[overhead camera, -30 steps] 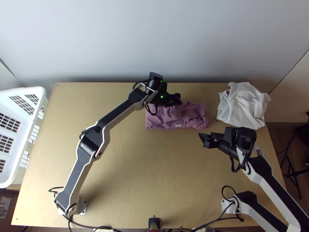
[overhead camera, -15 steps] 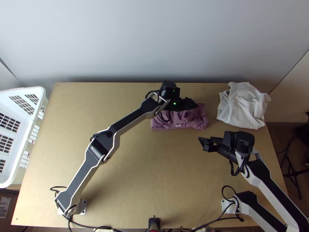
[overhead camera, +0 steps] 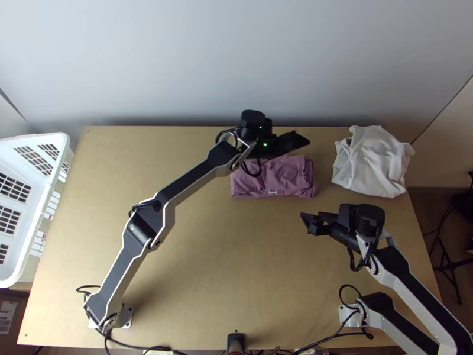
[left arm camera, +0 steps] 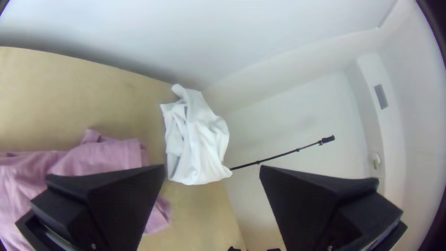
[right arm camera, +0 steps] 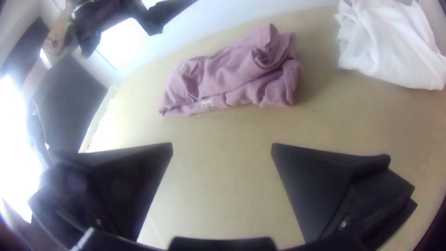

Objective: Fold the t-shirt

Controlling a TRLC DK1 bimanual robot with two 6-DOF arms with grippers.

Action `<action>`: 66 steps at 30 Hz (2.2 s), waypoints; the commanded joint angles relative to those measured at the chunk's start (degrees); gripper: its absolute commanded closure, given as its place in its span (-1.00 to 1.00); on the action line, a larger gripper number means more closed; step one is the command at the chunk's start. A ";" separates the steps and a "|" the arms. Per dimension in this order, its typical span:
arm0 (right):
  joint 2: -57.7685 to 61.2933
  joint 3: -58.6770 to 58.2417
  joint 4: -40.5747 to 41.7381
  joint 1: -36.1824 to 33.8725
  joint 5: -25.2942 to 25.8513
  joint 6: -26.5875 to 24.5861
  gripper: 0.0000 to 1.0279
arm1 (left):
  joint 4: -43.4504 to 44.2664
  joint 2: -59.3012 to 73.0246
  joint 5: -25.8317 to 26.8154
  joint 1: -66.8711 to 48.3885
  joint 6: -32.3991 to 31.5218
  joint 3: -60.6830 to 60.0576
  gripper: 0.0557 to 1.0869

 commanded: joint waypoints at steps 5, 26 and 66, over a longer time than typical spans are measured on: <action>7.34 1.58 3.69 -3.54 0.53 3.23 -0.92 | -15.58 -6.10 0.00 6.89 12.91 -6.78 -0.92; 34.68 13.00 16.96 -7.23 -3.78 7.36 -0.92 | -36.85 -15.15 -5.88 15.33 32.86 -7.04 -0.92; 40.22 38.05 4.74 -2.57 2.63 -1.17 0.94 | -42.03 -23.94 -8.70 23.24 39.89 -18.38 -0.92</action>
